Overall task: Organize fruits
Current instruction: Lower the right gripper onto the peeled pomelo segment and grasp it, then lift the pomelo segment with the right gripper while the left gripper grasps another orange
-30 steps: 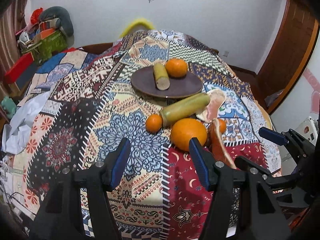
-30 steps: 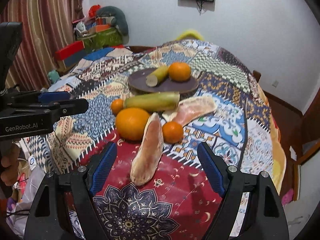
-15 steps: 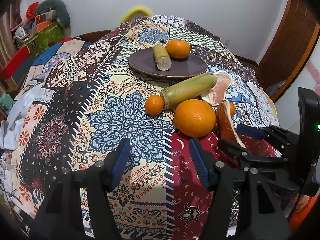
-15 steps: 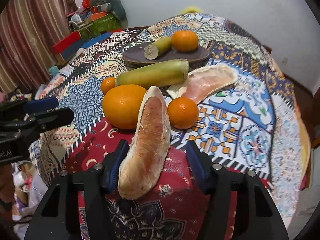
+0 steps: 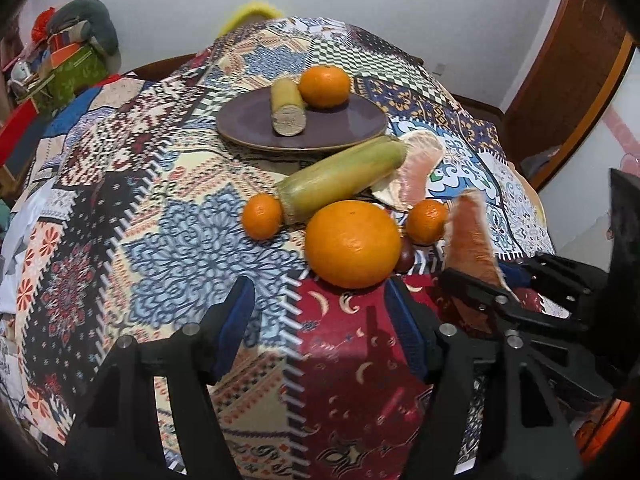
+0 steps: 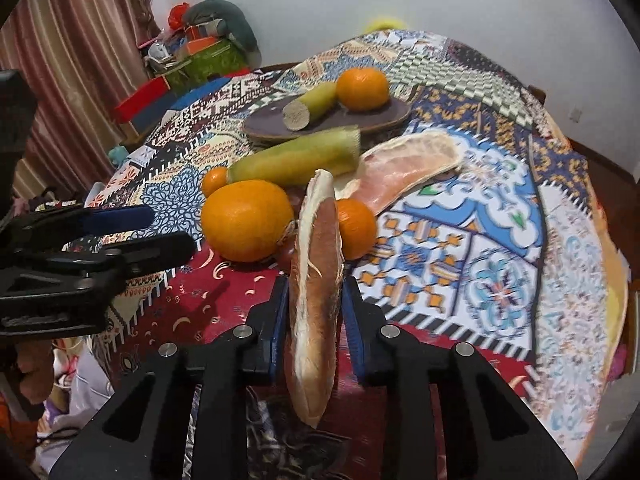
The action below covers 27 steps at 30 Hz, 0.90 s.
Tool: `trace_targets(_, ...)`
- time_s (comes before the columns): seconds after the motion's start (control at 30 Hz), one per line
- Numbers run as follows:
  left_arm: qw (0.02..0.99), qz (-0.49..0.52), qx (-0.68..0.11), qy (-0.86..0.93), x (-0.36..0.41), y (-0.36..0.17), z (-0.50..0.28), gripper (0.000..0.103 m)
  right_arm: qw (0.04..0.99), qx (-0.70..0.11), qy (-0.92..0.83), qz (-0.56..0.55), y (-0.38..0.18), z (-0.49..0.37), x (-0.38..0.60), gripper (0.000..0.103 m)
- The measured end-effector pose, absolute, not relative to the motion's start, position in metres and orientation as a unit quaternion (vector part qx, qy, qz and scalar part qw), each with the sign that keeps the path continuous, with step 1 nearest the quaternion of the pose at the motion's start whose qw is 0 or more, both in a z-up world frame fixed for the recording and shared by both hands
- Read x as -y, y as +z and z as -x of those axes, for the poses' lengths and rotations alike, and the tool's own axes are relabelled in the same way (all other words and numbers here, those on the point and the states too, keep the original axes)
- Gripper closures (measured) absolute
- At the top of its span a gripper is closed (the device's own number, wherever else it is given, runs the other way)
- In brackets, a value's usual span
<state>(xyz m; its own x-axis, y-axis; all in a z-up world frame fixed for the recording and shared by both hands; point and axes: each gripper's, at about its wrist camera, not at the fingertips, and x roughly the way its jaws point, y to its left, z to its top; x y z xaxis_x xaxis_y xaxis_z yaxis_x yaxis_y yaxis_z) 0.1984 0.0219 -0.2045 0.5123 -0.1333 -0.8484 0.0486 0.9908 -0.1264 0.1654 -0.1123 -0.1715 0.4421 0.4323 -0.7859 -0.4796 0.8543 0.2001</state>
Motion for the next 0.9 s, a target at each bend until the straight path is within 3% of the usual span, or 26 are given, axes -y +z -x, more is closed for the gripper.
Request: trace_targets(0.9,0.855,0.033,-0.515,-0.055,0.004,-0.229,-0.240,0.036,0.870,-0.419,0.259,0.020,-0.148,-0.169,0.138,0.081)
